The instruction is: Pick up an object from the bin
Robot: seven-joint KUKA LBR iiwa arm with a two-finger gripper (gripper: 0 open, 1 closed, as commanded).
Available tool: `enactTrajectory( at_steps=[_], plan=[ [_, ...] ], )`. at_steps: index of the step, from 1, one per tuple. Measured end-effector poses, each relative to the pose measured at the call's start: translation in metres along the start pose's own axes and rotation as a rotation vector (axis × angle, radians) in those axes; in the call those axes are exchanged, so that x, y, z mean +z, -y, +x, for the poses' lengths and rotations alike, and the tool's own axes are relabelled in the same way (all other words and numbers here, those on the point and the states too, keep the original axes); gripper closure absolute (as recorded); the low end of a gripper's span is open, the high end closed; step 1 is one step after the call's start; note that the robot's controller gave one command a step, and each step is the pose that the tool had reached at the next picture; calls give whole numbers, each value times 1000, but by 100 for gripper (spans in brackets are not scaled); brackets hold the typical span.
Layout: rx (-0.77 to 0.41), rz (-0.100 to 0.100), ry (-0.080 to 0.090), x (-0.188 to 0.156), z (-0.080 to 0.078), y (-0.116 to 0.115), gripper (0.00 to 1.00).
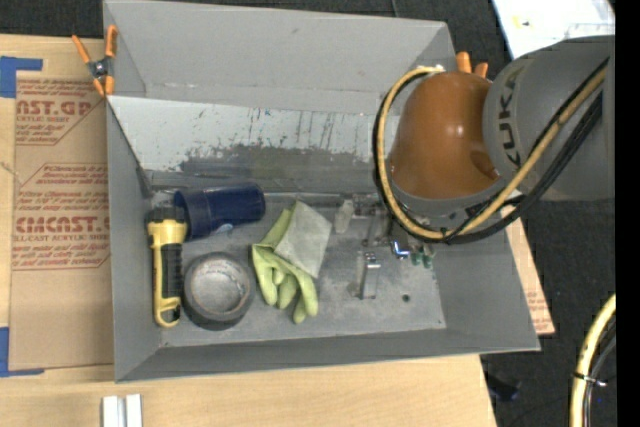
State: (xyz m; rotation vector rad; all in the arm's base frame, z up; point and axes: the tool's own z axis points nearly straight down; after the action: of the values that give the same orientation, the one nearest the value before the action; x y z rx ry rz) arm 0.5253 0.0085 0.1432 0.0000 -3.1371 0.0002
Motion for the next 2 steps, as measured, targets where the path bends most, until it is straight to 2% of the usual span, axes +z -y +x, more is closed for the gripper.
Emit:
enactTrajectory(
  at_steps=[1, 2],
  plan=[
    [0, 0, 5, -2, -1, 0, 0],
    [65, -2, 11, 59, -2, -42, 0]
  ],
)
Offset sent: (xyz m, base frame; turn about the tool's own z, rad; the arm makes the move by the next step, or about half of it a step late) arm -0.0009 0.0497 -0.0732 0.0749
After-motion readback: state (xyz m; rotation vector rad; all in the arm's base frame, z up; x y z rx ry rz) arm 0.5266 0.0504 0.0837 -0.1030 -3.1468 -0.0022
